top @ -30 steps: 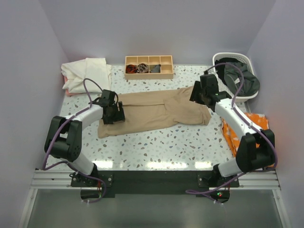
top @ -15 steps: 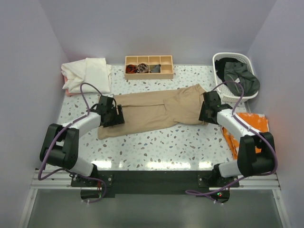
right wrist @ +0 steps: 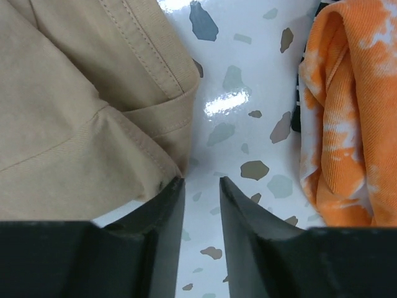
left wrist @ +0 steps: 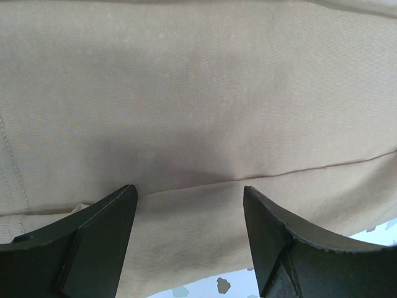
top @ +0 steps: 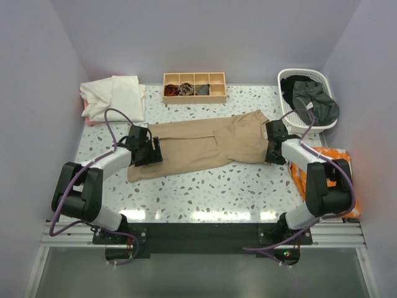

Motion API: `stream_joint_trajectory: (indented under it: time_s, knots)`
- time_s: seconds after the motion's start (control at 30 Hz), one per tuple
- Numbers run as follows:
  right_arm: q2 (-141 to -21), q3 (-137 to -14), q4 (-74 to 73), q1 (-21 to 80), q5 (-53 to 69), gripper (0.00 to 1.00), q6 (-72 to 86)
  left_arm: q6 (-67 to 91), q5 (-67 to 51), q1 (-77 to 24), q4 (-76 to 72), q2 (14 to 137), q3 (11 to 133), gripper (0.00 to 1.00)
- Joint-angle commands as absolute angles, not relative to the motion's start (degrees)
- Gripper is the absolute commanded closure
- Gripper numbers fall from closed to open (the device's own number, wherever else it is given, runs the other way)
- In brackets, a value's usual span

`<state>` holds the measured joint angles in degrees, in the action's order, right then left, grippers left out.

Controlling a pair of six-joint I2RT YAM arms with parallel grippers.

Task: Fold and stack the t-shirts
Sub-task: Fold the other side of the tshirt into a rectangle

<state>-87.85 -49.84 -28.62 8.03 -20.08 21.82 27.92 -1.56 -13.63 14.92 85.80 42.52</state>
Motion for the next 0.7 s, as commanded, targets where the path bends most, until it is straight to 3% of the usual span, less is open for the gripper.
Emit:
stream_joint_trajectory:
  time_s: [0.0,0.1,0.23,0.37,0.5,0.67]
  knots:
    - [-90.3,-52.9,-28.2,7.2,-20.3,0.74,21.2,28.1,-1.6,-13.9,17.3,87.0,41.1,0.25]
    - [-92.5,-55.0,-30.1,6.9,-22.3,0.90,20.8,28.1,-0.3,-13.8,18.1,87.2,41.6,0.25]
    - [-93.1,-57.5,-31.0,6.8,-24.8,1.00,20.6,28.0,2.4,-13.8,19.7,87.2,42.2,0.25]
    - [-94.0,-58.0,-31.8,6.8,-30.3,1.00,20.8,28.2,4.9,-13.8,21.4,87.6,42.6,0.26]
    - [-89.7,-56.6,-30.0,6.9,-24.5,0.98,21.0,27.9,4.2,-13.8,20.8,87.5,43.1,0.27]
    - [-81.2,-54.7,-28.9,6.9,-12.8,0.83,20.0,27.6,1.9,-13.8,19.7,86.4,42.9,0.27]
